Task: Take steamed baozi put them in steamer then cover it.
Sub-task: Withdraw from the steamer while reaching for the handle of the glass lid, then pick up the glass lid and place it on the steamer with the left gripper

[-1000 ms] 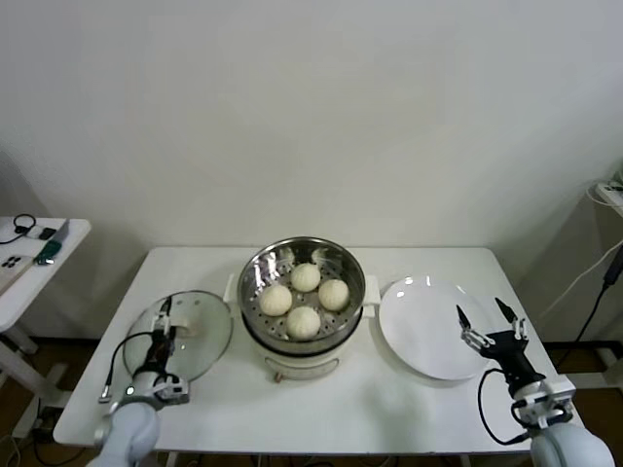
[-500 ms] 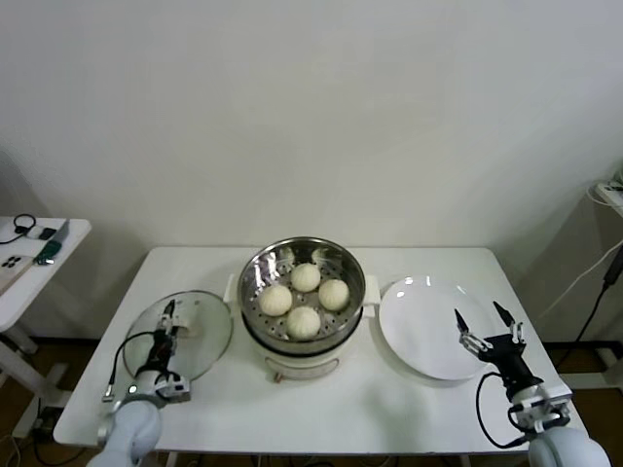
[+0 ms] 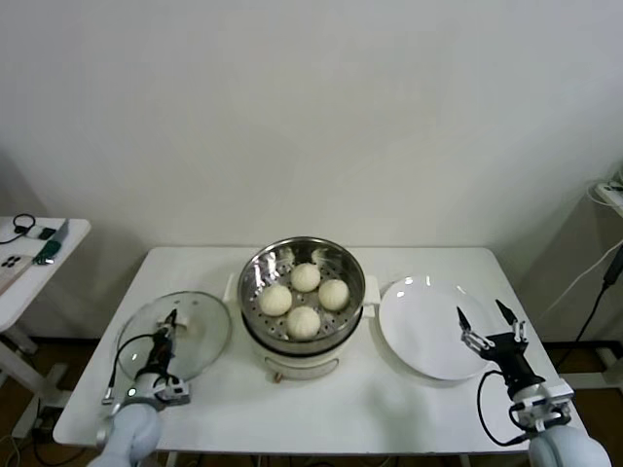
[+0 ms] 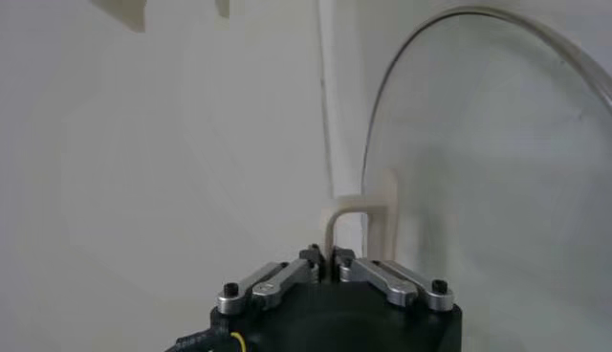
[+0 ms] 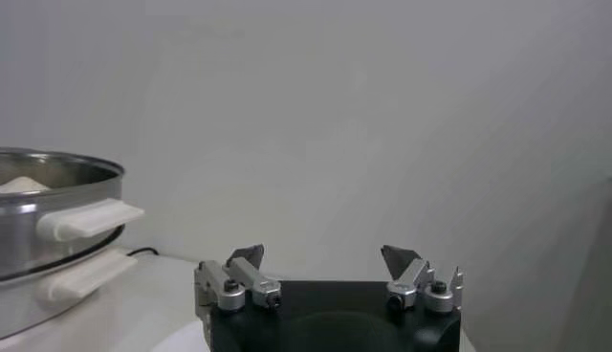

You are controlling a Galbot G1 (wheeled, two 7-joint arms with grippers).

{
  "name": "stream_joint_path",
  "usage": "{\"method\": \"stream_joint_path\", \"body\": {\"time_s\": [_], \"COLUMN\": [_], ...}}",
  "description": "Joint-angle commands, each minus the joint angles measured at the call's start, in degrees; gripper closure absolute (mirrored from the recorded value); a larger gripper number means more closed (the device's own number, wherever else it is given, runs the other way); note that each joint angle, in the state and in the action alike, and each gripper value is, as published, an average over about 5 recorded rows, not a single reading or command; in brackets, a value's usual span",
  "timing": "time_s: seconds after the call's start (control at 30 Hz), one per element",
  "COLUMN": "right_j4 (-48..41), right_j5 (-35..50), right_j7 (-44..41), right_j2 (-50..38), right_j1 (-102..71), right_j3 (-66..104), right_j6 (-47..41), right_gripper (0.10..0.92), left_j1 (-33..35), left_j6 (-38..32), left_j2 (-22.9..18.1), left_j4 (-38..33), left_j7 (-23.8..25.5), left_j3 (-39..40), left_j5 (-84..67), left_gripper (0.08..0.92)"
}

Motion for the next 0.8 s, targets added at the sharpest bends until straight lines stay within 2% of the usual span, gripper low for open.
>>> {"method": "stream_joint_path", "body": {"time_s": [0.03,0.17,0.43,0.6,0.8], "right_j4": [-0.2,-0.6,-2.6,-3.8,-5.1], "right_j5": [0.0,0.1,0.2,0.1,-0.1], "right_j7": [0.0,0.2,0.3,0.3,0.4], "right_j2": [-0.1,-0.7,-2.3,-3.3,-4.3], "right_j1": [0.4,1.0,2.8,4.4,5.9], "right_j3": [0.0,-0.1,-0.7,-1.5,-2.7], "right_j6": [0.0,0.0,0.1,0.1,0.0], "right_gripper": [0.203,0.203,0.203,0.203,0.203], "left_j1": [2.3,5.3,13.8,18.4,21.0], "left_j6": [0.4,2.4,12.3,18.3,23.6], "left_j2": [0.7,2.0,5.2,7.4,10.4], "left_j4": [-4.2,-9.1,-22.9,-33.2,-42.8], "left_j7": [-0.8,-1.5,-3.5,-3.2,-1.7], "left_j3": [-0.7,-1.6,-3.5,-4.5,-5.0], "left_j5": [-0.8,-1.9,-5.5,-7.6,-8.6], "left_gripper": [0.845,0.856,0.856,0.856,0.856]}}
